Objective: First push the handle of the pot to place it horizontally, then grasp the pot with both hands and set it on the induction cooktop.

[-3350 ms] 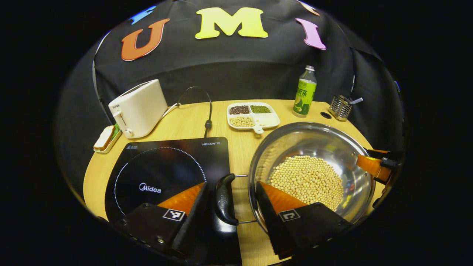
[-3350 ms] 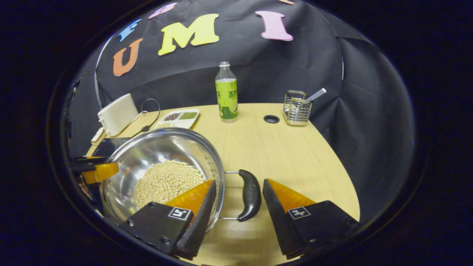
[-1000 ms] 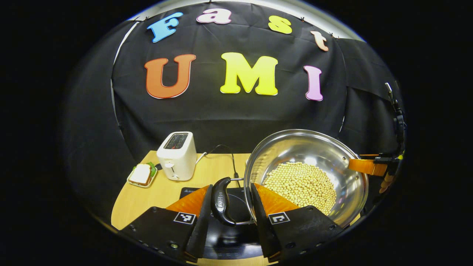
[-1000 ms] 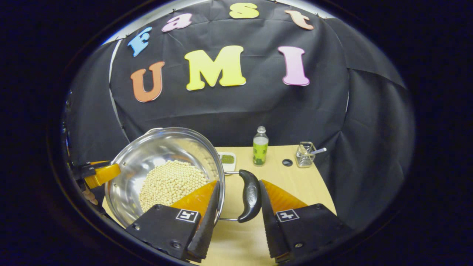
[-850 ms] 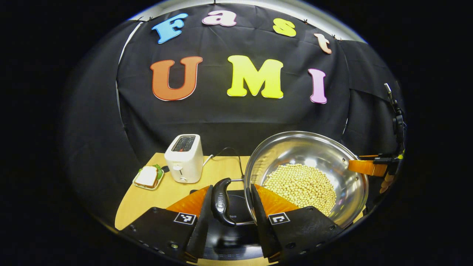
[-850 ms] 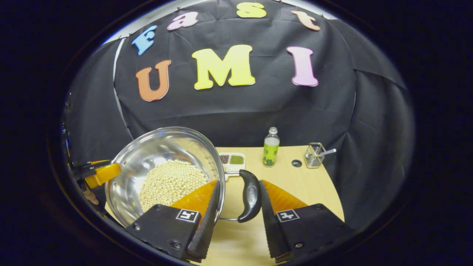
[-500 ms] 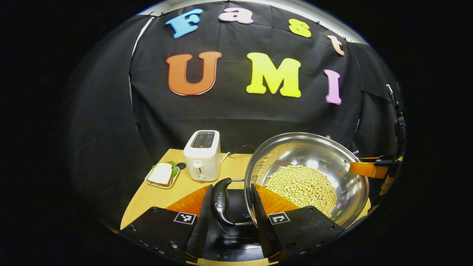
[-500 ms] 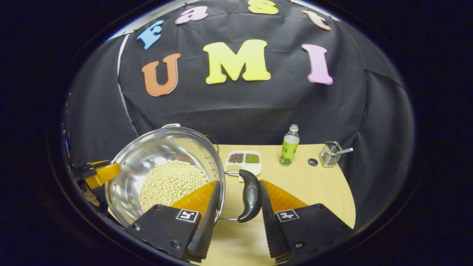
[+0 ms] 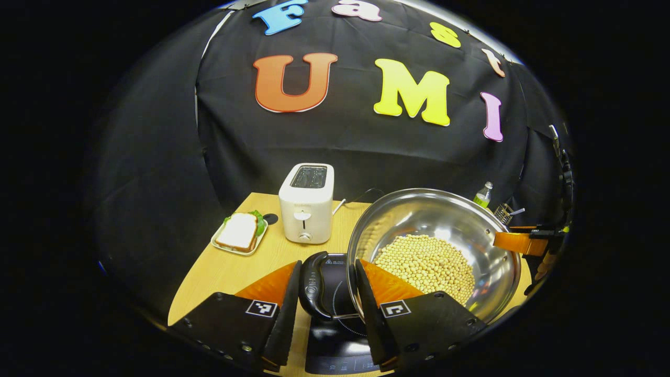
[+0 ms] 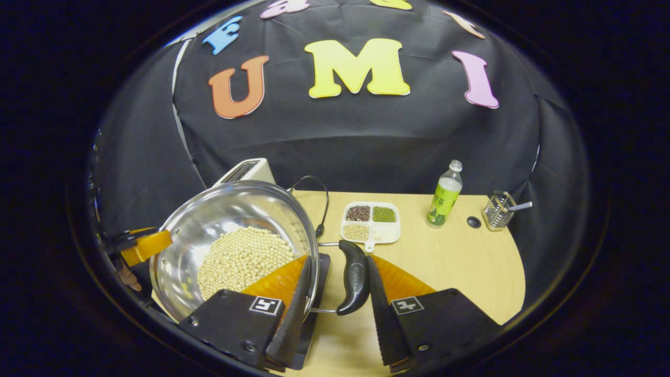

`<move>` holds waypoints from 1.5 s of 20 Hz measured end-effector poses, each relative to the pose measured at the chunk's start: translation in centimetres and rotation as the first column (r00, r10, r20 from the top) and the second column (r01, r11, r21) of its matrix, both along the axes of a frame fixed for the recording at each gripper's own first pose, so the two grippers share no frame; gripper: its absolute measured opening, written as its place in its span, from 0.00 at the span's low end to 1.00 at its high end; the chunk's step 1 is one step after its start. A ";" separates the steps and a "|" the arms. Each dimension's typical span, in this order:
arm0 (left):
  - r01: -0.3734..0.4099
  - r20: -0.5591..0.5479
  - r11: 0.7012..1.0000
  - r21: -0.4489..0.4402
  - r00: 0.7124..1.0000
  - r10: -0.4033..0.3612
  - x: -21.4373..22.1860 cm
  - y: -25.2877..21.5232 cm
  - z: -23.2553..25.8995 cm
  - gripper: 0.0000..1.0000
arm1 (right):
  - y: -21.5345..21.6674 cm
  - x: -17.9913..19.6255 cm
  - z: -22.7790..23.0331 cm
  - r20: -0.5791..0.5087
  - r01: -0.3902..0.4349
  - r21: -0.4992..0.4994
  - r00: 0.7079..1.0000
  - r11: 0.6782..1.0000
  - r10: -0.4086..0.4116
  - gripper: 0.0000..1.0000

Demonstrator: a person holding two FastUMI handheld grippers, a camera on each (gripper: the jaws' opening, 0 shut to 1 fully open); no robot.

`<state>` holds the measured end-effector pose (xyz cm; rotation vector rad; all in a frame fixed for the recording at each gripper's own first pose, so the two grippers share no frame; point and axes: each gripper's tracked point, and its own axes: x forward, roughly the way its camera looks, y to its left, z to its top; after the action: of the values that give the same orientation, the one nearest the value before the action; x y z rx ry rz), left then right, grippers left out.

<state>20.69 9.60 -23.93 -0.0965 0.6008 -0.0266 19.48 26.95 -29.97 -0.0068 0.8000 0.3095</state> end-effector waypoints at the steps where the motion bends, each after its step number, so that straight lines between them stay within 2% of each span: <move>1: -0.002 -0.011 1.000 0.000 1.000 0.002 0.2 0.1 -0.7 0.57 | 0.2 -0.1 -0.9 -0.011 0.002 -0.001 1.000 1.000 -0.002 0.62; 9: -0.008 -0.092 1.000 -0.020 0.996 0.006 0.3 2.1 -6.2 0.57 | 2.5 -0.6 -6.7 -0.067 -0.007 -0.017 0.998 1.000 0.006 0.63; 14: -0.015 -0.104 0.999 -0.041 0.995 0.010 0.7 3.3 -8.4 0.57 | 3.6 -1.0 -9.3 -0.112 -0.009 0.003 0.994 1.000 0.009 0.61; 19: -0.006 -0.047 0.998 -0.067 0.999 0.002 0.9 3.4 -8.8 0.57 | 3.7 -0.9 -9.0 -0.068 -0.005 0.083 0.998 0.997 0.010 0.62; 24: 0.011 -0.026 0.998 -0.063 1.000 -0.013 0.9 3.2 -8.6 0.57 | 3.6 -0.9 -8.9 -0.016 -0.015 0.103 1.000 0.995 0.017 0.64; 25: 0.013 -0.019 0.998 -0.062 1.000 -0.015 1.0 3.2 -8.6 0.47 | 3.6 -0.9 -9.0 -0.013 -0.009 0.114 1.000 0.993 0.010 0.65; 26: 0.012 -0.020 0.998 -0.061 1.000 -0.014 1.0 3.2 -8.6 0.57 | 3.6 -0.9 -8.9 -0.010 -0.008 0.119 1.000 0.993 0.009 0.64; 30: 0.007 -0.028 0.999 -0.050 1.000 -0.008 1.0 3.0 -8.6 0.60 | 3.3 -1.1 -8.8 0.013 0.010 0.112 1.000 0.994 -0.011 0.68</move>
<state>21.69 12.61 -32.52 -0.1429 0.6291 -0.0474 18.38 30.28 -38.74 0.1006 0.7684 0.3435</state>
